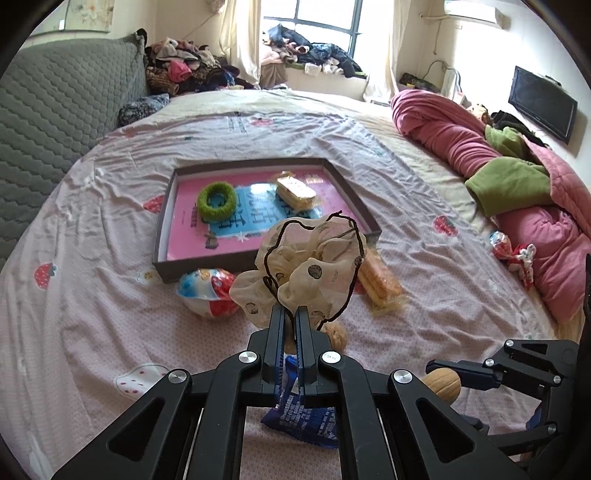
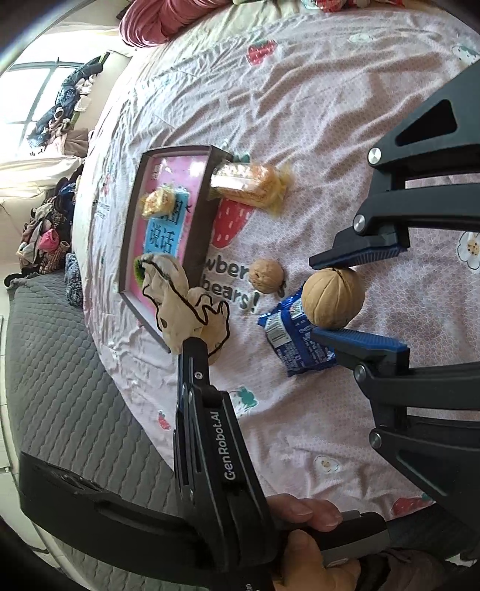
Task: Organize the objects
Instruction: 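Carry the scrunchie and walnut over the tray and open both tools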
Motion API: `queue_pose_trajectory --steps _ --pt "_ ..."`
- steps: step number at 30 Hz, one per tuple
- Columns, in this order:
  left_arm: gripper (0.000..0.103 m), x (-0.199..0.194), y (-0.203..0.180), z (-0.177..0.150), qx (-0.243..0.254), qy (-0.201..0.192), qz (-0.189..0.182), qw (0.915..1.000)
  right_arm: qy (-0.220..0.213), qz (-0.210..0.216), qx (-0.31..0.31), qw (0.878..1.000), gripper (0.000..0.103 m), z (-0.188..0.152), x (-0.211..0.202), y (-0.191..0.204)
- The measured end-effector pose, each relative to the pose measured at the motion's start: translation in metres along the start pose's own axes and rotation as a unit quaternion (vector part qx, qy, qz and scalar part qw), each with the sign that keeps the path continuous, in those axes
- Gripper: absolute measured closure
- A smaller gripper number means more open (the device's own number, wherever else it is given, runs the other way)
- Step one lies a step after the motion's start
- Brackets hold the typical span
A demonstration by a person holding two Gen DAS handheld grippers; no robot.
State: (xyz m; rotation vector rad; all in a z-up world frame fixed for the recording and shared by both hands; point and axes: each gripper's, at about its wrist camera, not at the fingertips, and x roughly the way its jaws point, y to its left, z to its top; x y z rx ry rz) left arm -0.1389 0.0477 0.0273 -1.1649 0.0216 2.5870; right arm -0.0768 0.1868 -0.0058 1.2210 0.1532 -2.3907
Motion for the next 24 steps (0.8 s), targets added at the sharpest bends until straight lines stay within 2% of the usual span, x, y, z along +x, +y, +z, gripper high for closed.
queue_pose_trajectory --steps 10,24 --pt "0.097 -0.031 -0.001 0.024 0.006 -0.029 0.007 0.9995 -0.037 -0.019 -0.002 0.999 0.07 0.03 -0.034 -0.001" --pt "0.097 -0.046 0.01 0.054 -0.007 -0.052 0.027 0.9983 -0.086 -0.038 -0.003 0.996 0.07 0.093 -0.064 -0.013"
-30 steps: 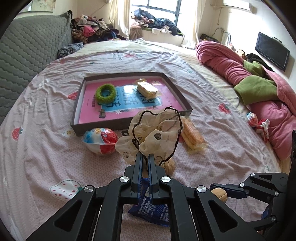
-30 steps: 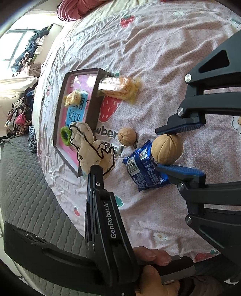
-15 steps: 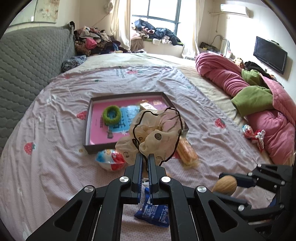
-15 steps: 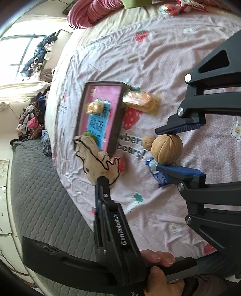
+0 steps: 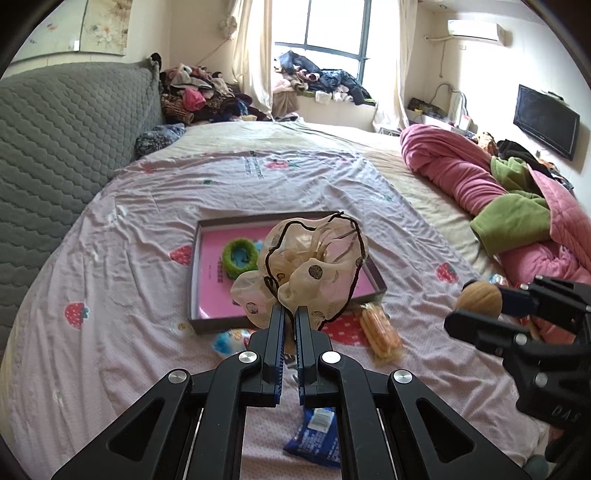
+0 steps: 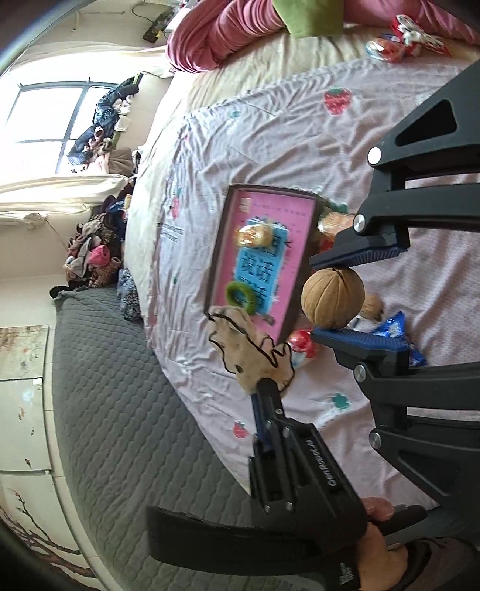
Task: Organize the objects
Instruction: 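Carry the scrunchie and walnut over the tray and open both tools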
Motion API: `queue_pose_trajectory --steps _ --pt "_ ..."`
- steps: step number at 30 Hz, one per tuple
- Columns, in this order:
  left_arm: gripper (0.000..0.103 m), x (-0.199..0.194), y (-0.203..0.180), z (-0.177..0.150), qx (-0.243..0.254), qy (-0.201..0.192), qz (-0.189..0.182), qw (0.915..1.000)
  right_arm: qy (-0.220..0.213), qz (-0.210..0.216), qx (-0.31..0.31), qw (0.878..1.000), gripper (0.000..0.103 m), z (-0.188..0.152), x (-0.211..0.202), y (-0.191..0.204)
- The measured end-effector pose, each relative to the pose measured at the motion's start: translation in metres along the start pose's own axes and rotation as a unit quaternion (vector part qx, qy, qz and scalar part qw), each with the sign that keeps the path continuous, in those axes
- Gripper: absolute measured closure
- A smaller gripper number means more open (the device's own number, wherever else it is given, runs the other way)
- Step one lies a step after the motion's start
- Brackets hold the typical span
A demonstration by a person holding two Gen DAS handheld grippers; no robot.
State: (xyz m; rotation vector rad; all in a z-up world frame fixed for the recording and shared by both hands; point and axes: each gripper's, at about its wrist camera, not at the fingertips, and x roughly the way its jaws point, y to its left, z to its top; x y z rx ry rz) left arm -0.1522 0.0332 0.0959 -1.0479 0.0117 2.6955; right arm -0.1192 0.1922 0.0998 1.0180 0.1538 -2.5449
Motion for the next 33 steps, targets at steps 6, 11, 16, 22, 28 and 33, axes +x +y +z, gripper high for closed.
queue_pose_trajectory --steps 6,11,16,22,28,33 --pt "0.098 0.004 0.005 0.015 -0.006 -0.009 0.006 0.9999 -0.017 -0.004 0.003 1.0 0.07 0.025 0.001 -0.008" --pt "0.098 0.012 0.006 0.028 -0.004 -0.015 0.009 0.9998 -0.025 -0.008 0.001 1.0 0.07 0.044 0.01 -0.012" --pt "0.097 0.025 0.009 0.042 -0.005 -0.018 0.012 0.9998 -0.031 -0.008 0.0 0.999 0.07 0.059 0.02 -0.016" --pt "0.098 0.051 0.01 0.058 -0.005 -0.017 0.015 0.9997 -0.03 -0.01 0.003 1.0 0.07 0.07 0.042 -0.028" --pt "0.097 0.089 0.008 0.065 -0.008 -0.006 0.014 0.9998 -0.014 -0.013 0.01 1.0 0.07 0.07 0.079 -0.046" --pt "0.097 0.126 0.008 0.061 -0.01 0.009 0.019 0.9997 0.003 -0.014 0.019 1.0 0.07 0.062 0.112 -0.064"
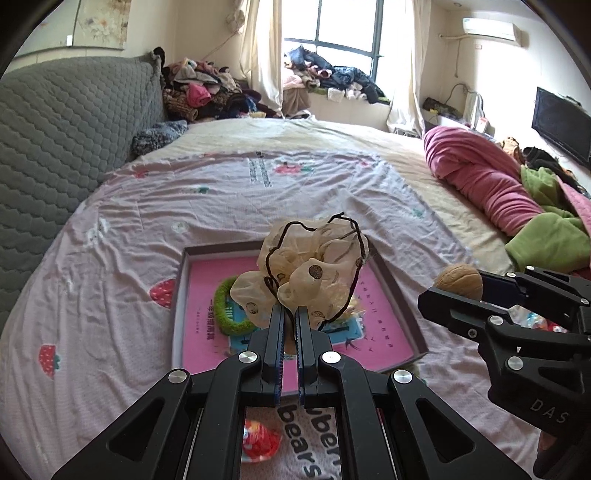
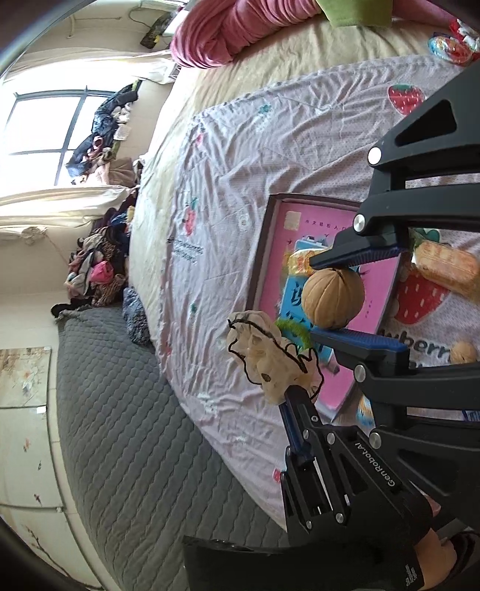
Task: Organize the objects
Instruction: 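Carry the scrunchie and walnut over the tray and open both tools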
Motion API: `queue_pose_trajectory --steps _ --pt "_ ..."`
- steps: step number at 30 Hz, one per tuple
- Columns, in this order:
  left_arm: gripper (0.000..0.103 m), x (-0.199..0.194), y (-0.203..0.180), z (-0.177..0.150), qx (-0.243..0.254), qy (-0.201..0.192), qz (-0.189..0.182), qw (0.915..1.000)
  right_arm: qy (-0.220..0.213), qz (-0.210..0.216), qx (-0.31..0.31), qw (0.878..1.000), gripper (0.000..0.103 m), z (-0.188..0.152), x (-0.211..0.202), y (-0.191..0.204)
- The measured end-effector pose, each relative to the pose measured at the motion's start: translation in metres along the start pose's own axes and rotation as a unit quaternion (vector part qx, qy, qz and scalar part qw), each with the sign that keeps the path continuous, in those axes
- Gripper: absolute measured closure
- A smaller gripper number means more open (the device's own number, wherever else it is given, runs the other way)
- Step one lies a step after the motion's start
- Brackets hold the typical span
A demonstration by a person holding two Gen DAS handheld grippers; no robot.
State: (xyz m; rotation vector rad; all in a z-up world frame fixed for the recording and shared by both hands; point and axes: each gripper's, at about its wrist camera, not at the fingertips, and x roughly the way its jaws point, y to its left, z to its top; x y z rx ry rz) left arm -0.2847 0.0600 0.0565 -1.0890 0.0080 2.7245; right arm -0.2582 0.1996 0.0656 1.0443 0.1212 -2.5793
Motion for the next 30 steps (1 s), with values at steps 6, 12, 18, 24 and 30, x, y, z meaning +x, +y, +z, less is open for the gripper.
queue_pose_trajectory --steps 6,12,18,24,30 --pt "0.097 0.047 0.0 -0.013 -0.002 0.028 0.005 0.9996 0.026 0.0 0.008 1.0 0.07 -0.014 0.043 -0.017" --pt "0.097 0.081 -0.001 -0.028 0.001 0.052 0.007 0.9986 0.052 0.0 0.013 0.999 0.07 -0.031 0.083 -0.028" --pt "0.097 0.102 -0.005 -0.037 0.007 0.064 0.008 0.9979 0.07 -0.001 0.019 0.997 0.07 -0.044 0.11 -0.037" --pt "0.097 0.112 -0.007 -0.043 0.009 0.068 0.012 0.9976 0.083 -0.002 0.016 0.996 0.07 -0.05 0.124 -0.039" --pt "0.097 0.118 -0.005 -0.048 0.006 0.073 0.014 0.9972 0.093 -0.002 0.013 0.996 0.07 -0.056 0.136 -0.038"
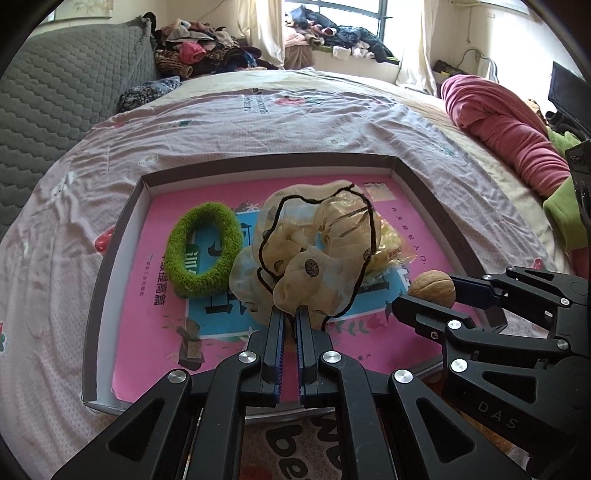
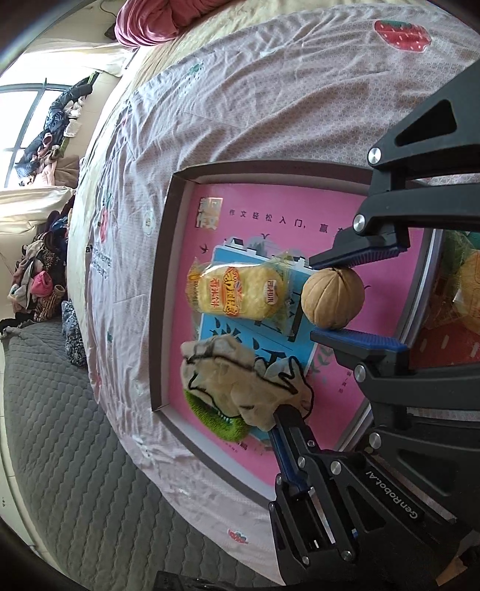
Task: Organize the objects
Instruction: 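Carry the scrunchie and walnut over the tray and open both tools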
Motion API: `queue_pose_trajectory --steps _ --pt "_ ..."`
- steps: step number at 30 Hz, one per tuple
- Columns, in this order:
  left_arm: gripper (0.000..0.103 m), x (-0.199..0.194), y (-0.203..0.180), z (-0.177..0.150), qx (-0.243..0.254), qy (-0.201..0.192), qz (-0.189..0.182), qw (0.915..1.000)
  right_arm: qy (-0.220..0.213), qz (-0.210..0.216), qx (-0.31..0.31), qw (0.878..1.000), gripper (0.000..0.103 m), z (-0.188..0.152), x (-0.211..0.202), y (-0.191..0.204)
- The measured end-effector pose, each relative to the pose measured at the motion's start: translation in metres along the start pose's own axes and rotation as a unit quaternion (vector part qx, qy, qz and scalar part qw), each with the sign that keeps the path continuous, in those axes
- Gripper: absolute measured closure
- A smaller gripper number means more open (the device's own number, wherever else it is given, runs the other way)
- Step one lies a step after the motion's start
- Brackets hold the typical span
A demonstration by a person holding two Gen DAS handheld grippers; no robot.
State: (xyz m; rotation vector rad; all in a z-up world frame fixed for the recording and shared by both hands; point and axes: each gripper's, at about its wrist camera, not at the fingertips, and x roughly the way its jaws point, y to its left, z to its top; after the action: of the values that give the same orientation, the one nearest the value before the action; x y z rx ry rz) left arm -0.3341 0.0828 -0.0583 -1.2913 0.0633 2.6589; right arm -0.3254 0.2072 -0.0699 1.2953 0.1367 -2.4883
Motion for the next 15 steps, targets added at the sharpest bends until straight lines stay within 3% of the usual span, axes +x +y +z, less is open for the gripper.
queue_pose_trajectory --steps 9,15 --pt "0.091 0.006 0.006 -0.003 -0.01 0.01 0.001 0.9999 0.01 -0.002 0.003 1.0 0.07 -0.004 0.011 -0.001" --pt "0.072 0.008 0.01 -0.005 -0.021 0.019 0.007 0.9996 0.013 -0.004 0.004 1.0 0.07 -0.004 0.011 0.0"
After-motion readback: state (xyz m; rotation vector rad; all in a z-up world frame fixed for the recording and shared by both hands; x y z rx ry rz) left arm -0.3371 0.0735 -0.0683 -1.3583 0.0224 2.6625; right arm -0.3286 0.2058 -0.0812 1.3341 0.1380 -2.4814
